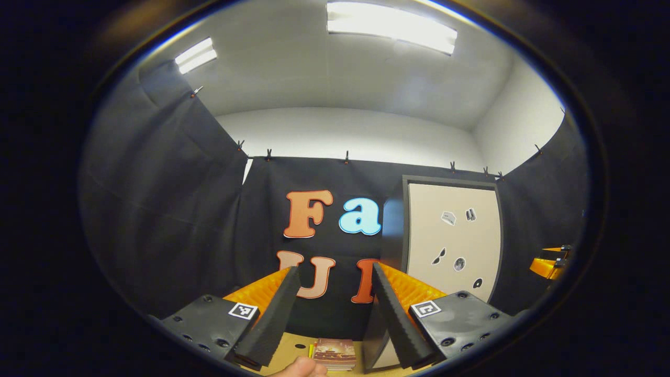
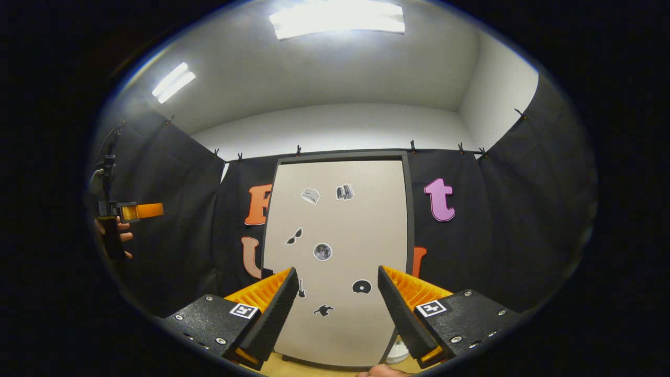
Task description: Open the cabinet door with the right hand, grasp the bottle in the cabinet with the left hand and place it on the coaster, then close the cabinet door with the right hand.
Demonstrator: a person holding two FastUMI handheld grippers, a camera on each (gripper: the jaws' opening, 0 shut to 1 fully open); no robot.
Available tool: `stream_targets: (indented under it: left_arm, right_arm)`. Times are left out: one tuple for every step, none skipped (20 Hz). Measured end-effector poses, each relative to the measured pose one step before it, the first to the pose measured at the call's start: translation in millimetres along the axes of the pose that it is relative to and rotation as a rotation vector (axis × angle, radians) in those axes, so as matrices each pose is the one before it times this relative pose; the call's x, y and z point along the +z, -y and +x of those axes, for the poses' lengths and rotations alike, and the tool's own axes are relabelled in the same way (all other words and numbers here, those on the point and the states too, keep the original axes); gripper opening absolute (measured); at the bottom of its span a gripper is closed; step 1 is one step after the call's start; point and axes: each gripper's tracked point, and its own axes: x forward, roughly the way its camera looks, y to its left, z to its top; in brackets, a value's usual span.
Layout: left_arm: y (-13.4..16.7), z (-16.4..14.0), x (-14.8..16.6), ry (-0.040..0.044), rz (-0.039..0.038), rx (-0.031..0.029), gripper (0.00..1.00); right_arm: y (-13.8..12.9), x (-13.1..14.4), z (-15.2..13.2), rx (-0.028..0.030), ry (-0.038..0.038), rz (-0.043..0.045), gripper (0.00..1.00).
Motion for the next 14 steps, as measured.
stream_targets:
  left_arm:
    - [1.15,-0.26,-1.34,0.00215,0.00793,-0.00270,0.90]
    - [3.28,0.16,-0.71,0.00260,0.00910,0.00157,0.92]
    - [3.85,-1.98,1.32,0.00575,0.00872,0.00313,0.91]
    - [3.49,-0.17,0.99,0.00720,0.00805,-0.00266,0.89]
    - [4.06,0.72,-1.18,0.00507,-0.00154,-0.00680,0.91]
    - [2.88,0.24,-2.08,0.00045,0.00200,-0.00774,0.90]
    - [-0.08,1.78,-0.92,0.00092,0.00386,0.00306,0.92]
    - [0.77,1.48,-0.89,-0.00495,0.00603,-0.00132,0.89]
    - [2.51,1.28,2.22,0.00885,0.00029,-0.00488,0.89]
    - [0.85,2.79,4.40,0.01549,-0.00269,0.00036,0.90]
    - [0.28,1.82,2.07,0.00932,0.00265,-0.00186,0.89]
    - [3.11,2.72,1.68,0.01148,-0.00276,-0.00822,0.89]
    - [5.69,1.36,1.60,0.01023,-0.00219,-0.01417,0.92]
    - [2.85,2.33,0.11,0.00892,-0.00272,-0.00667,0.91]
  right_arm:
    - [-2.67,1.59,-1.75,0.00393,0.00534,-0.00296,0.94]
    - [-2.97,0.56,-1.85,0.00850,-0.00188,-0.00342,0.94]
    - [-2.87,0.34,-1.90,0.00702,-0.00055,-0.00256,0.94]
    - [-2.91,0.16,-0.48,0.00738,0.00111,-0.00341,0.94]
    - [-0.64,0.96,-0.12,-0.00198,0.00371,-0.00275,0.94]
    - [0.93,-0.64,-0.17,-0.01013,0.00120,-0.00555,0.94]
    - [1.06,-0.79,0.27,-0.00821,0.00227,-0.00646,0.94]
    - [-1.02,-0.36,1.10,0.00003,0.00207,-0.00328,0.94]
    - [-1.85,0.27,0.46,0.00365,0.00066,0.00079,0.97]
    - [-1.61,-0.22,0.46,0.00615,-0.00461,0.00065,0.95]
    - [-0.70,-1.06,-0.08,0.00474,-0.00685,-0.00197,0.94]
    - [0.45,-1.29,0.68,0.00113,-0.00859,-0.00986,0.96]
    - [2.28,-1.85,3.12,-0.00423,-0.00761,-0.01492,0.94]
    - [1.09,-0.35,0.77,-0.00282,-0.00122,-0.01443,0.94]
